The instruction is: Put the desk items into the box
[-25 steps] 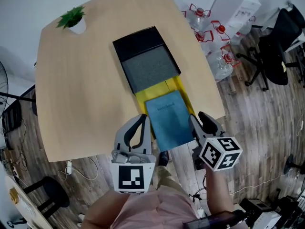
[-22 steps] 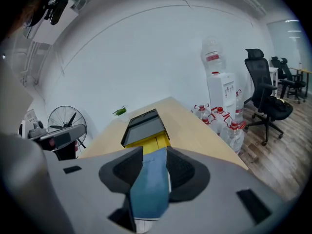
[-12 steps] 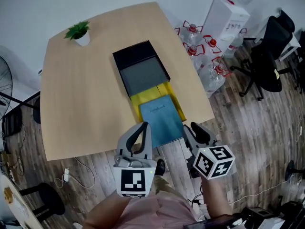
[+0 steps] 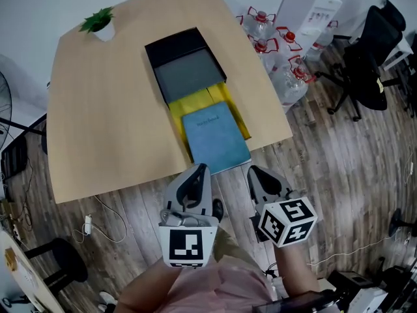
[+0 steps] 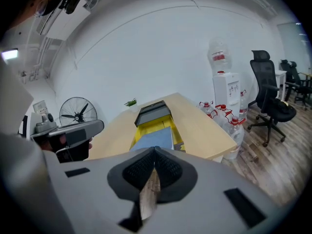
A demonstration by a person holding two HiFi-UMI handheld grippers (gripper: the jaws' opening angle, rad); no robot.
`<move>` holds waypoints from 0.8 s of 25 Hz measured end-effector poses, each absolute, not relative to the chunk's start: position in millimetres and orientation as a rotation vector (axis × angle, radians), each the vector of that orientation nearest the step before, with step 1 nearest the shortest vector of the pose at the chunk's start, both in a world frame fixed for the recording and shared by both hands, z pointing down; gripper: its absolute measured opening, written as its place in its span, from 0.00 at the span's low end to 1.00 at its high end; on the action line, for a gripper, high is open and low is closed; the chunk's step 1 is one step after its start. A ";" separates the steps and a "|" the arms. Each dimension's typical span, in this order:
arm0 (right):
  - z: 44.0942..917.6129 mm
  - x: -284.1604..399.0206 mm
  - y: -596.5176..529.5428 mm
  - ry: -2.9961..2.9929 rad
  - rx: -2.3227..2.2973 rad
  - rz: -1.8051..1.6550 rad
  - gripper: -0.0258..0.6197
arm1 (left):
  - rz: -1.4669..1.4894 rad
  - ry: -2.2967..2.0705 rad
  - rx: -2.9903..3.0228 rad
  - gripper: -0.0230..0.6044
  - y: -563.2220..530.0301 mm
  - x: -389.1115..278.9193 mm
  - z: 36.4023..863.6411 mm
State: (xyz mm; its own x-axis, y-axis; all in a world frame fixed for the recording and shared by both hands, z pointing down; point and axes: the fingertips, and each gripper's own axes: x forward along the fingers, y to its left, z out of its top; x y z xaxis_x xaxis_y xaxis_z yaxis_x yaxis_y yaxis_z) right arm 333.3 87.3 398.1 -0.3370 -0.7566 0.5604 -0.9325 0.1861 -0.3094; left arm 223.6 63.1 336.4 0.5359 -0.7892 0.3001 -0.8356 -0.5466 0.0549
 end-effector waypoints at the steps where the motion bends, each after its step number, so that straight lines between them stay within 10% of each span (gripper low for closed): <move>1: 401.7 333.2 90.3 -2.180 1.603 0.892 0.04 | 0.364 -1.376 2.576 0.06 66.7 224.6 341.7; 20: 454.1 315.3 93.5 -2.151 1.503 0.978 0.04 | 0.444 -1.224 2.487 0.06 90.8 242.4 424.7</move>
